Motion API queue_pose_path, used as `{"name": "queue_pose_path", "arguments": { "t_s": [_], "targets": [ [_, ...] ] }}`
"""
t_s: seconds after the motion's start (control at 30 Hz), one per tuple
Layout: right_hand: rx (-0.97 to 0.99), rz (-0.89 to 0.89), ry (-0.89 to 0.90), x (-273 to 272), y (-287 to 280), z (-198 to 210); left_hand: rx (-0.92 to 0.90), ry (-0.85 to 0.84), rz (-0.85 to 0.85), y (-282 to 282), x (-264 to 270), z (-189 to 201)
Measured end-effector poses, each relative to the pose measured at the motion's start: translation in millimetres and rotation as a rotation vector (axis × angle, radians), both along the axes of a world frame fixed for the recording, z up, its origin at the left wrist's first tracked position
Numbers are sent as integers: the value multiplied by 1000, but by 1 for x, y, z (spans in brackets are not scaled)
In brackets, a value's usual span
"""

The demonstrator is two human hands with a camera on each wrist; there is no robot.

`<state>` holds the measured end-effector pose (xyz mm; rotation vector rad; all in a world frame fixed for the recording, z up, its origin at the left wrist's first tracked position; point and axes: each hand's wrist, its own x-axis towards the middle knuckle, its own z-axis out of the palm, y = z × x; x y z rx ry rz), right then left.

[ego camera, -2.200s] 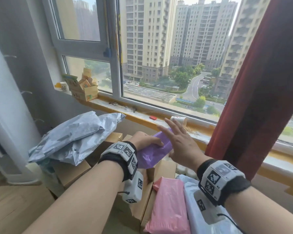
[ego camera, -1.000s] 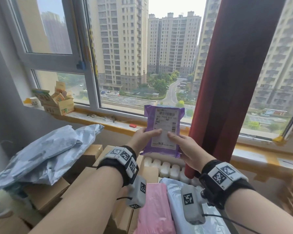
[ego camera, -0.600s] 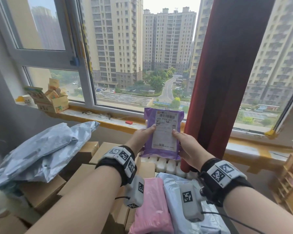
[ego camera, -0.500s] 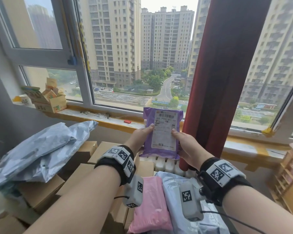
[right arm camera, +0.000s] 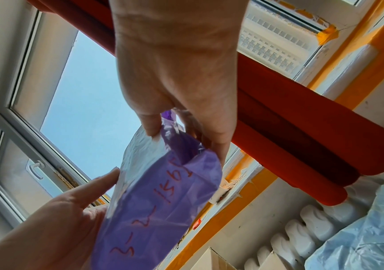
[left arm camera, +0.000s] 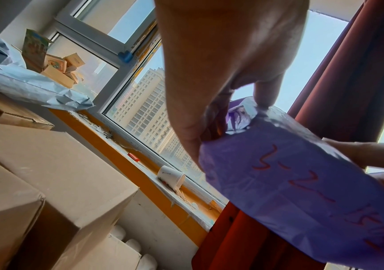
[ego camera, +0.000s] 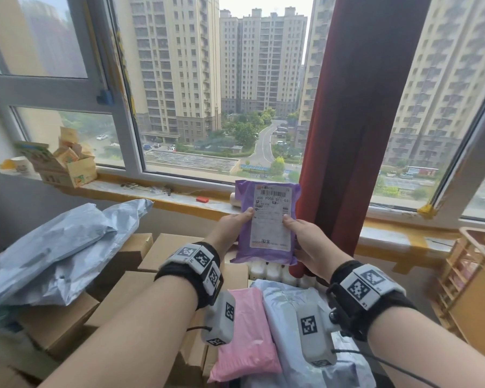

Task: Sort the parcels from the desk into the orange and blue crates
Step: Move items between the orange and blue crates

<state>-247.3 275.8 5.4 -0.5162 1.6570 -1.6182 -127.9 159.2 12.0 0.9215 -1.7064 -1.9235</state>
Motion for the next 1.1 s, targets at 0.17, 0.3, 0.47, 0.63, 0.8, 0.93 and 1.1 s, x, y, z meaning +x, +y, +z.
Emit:
{"name": "queue_pose_path", "arguments": {
  "t_s": [0.17, 0.3, 0.47, 0.63, 0.8, 0.93, 1.1],
  "targets": [
    [23, -14, 15, 4, 8, 1, -8, -23, -37, 1, -1, -6],
    [35, -34, 0, 6, 16, -1, -14, -34, -74, 2, -4, -12],
    [32, -95, -27, 8, 26, -8, -7, -49, -116, 6, -10, -22],
    [61, -151, -52, 11, 41, -16, 12, -55, -183, 15, -13, -33],
    [66, -252, -48, 14, 63, -31, 4, -52, -252, 30, -20, -43],
    [92, -335, -31, 16, 90, -43, 30, -62, -335, 50, -31, -56],
    [70, -454, -23, 14, 133, -50, 50, -37, -431, 91, -44, -67]
  ]
}}
